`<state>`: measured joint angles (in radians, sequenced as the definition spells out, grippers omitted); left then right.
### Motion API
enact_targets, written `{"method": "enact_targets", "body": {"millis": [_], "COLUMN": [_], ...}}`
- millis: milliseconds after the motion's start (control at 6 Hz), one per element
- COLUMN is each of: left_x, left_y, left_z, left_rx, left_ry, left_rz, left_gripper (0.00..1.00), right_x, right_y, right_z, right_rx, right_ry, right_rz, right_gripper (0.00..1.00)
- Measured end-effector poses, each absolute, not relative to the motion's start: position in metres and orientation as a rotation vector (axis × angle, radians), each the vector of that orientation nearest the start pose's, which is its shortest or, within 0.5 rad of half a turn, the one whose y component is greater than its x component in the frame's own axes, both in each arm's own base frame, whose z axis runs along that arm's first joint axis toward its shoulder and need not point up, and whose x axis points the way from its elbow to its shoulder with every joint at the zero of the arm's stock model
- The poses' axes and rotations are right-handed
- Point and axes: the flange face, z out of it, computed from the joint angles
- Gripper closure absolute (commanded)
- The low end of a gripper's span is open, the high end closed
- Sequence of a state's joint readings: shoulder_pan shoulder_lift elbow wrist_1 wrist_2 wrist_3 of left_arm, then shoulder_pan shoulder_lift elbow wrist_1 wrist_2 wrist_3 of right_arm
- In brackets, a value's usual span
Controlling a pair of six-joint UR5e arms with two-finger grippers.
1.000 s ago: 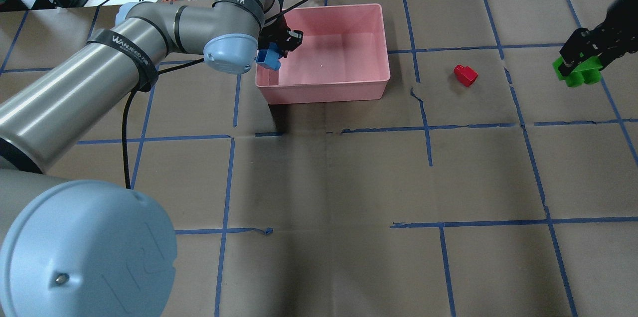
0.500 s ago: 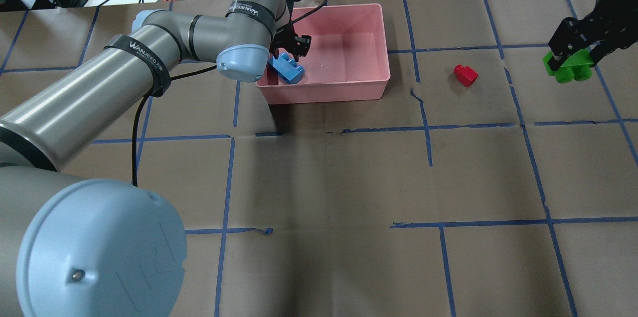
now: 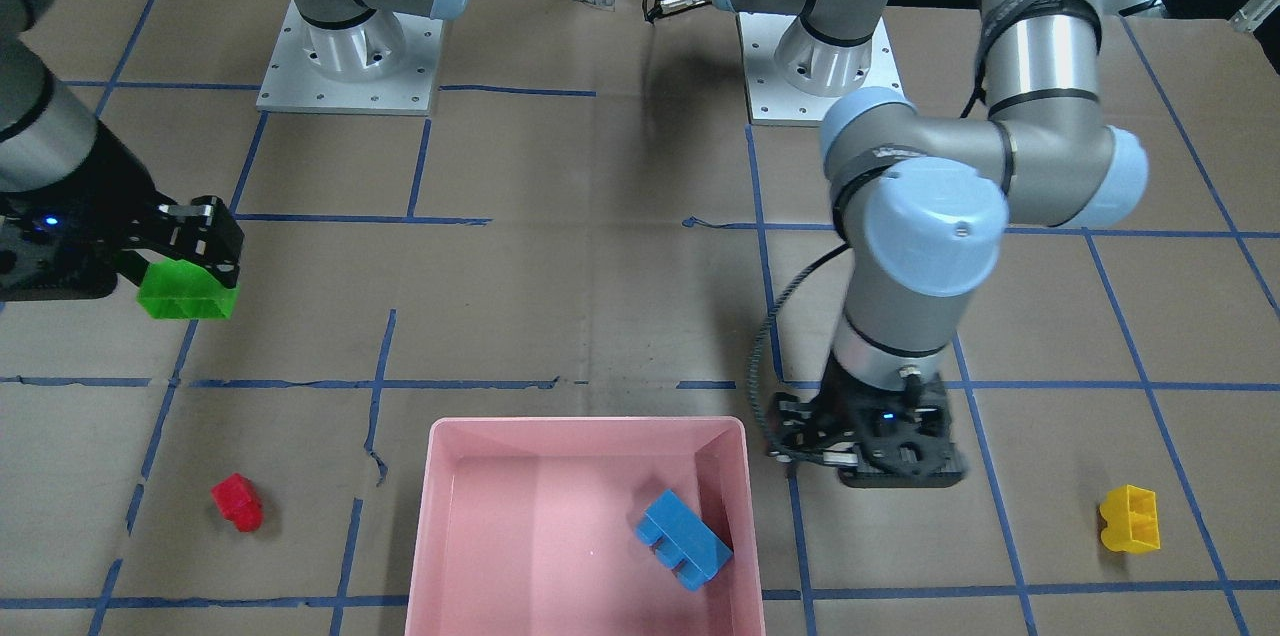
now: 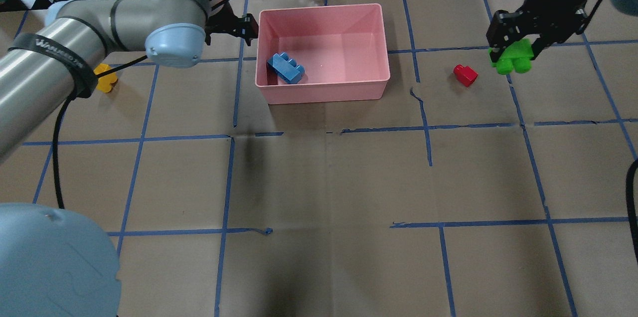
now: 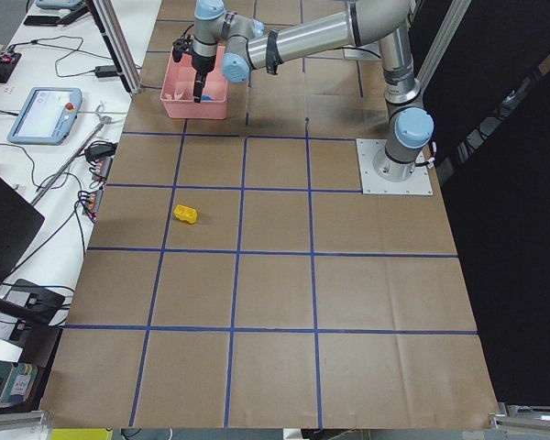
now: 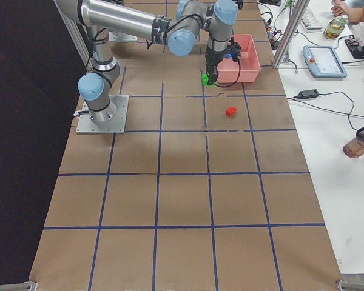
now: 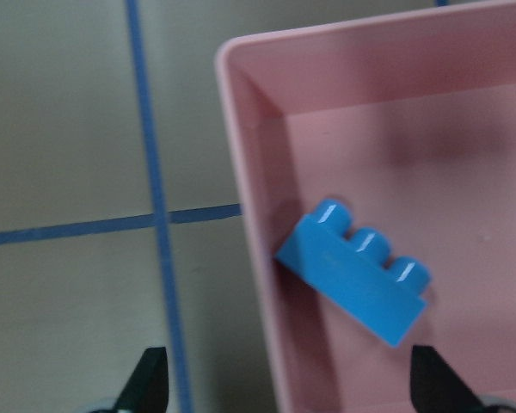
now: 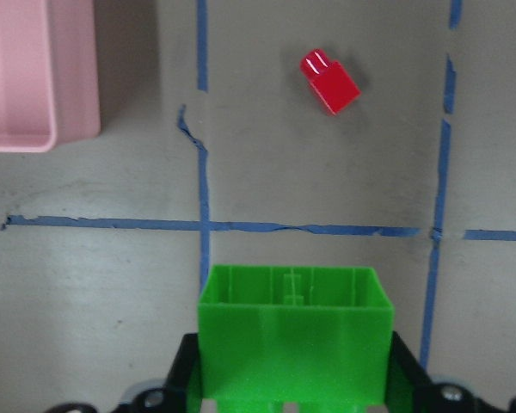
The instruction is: Put all blocks into box
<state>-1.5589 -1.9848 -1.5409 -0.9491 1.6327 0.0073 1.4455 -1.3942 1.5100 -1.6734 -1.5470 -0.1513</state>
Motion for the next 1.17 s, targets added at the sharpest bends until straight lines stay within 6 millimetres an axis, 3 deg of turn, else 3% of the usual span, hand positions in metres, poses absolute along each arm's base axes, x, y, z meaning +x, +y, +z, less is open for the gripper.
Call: {"method": "enact_targets", "body": {"millis": [333,500,667,833,1000,1167], "left_x": [0.027,0.082,0.134,0.183,0.216,0.232], "left_y": [-0.627,-0.616,-0.611,-0.615,-0.630,-0.649], "left_z": [0.326,0.316,0.303,0.288,0.277,0.265], "left_rx": [-0.120,-0.014,0.125,0.215,0.280,0.328], "left_ry": [3.039,3.037,3.034,3.026,3.015,3.011], "left_rz": [-0.197,-0.129,-0.079,-0.049,-0.037,-0.030], "left_gripper": [0.09,0.09,0.09,0.09,0.09,0.09], "right_x": [0.175,0.219,0.248,0.267,0.281,0.287], "right_y": [-0.614,-0.643,-0.671,-0.687,-0.693,-0.695], "right_z": [0.422,0.401,0.370,0.335,0.310,0.296], "right_rx": [0.055,0.074,0.062,0.044,0.026,0.021], "right_ry": [3.119,3.115,3.116,3.122,3.126,3.127], "right_rz": [-0.033,-0.022,0.013,0.066,0.099,0.108], "right_gripper": [0.67,0.67,0.65,0.13,0.01,0.01]}}
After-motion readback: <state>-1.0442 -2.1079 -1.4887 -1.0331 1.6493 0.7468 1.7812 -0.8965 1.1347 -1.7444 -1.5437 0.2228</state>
